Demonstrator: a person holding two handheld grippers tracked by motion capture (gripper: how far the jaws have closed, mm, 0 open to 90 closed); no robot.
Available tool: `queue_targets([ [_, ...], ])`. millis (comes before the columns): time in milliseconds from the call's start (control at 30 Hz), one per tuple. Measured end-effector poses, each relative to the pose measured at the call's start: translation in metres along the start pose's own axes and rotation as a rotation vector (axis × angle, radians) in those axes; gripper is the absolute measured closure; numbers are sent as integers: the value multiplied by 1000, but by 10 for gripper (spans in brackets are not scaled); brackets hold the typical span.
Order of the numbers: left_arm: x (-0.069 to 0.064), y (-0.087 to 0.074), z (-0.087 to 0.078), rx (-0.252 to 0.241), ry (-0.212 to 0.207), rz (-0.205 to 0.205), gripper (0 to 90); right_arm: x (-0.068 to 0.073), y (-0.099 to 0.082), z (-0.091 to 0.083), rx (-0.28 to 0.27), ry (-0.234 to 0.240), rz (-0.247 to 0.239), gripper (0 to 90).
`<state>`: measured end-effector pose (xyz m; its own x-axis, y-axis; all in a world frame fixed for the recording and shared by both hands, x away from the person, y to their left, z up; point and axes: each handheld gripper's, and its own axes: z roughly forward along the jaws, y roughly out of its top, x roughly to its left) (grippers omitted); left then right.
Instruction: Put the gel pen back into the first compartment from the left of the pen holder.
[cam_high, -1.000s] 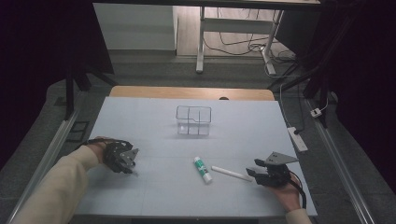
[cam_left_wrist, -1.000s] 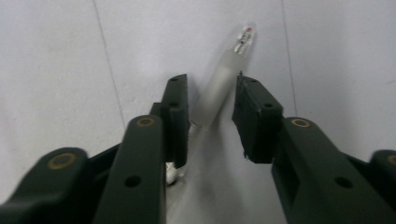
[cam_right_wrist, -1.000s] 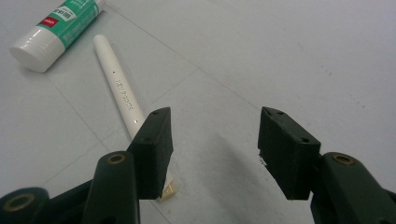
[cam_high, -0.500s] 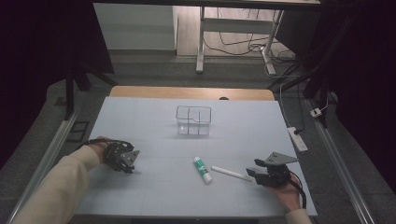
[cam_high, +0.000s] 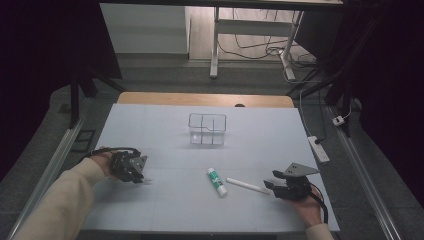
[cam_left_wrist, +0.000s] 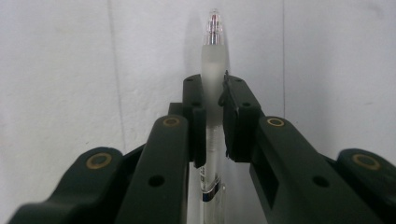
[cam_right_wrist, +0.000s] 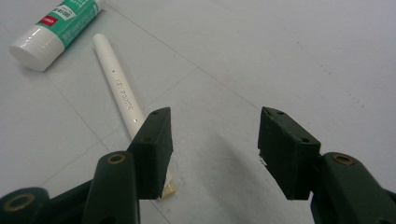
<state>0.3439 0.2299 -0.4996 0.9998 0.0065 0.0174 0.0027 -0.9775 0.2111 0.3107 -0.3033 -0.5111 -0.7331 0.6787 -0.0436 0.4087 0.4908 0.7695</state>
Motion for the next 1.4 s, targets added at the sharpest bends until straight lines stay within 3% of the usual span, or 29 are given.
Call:
queue_targets([
  [267,0,-1,-13,-51,12,-89,803,0,0,1,-2,1,0,442],
  [633,-6,2,-34,-149,78,-133,802,0,0,0,0,1,-3,442],
  [800,-7,3,-38,-187,95,-181,802,-1,0,0,1,0,-3,442],
  [1067,-5,10,-46,-236,132,-293,802,-1,-1,0,1,0,0,442],
  [1400,-8,17,-53,-292,195,-367,802,-1,-1,0,3,-6,-1,442],
])
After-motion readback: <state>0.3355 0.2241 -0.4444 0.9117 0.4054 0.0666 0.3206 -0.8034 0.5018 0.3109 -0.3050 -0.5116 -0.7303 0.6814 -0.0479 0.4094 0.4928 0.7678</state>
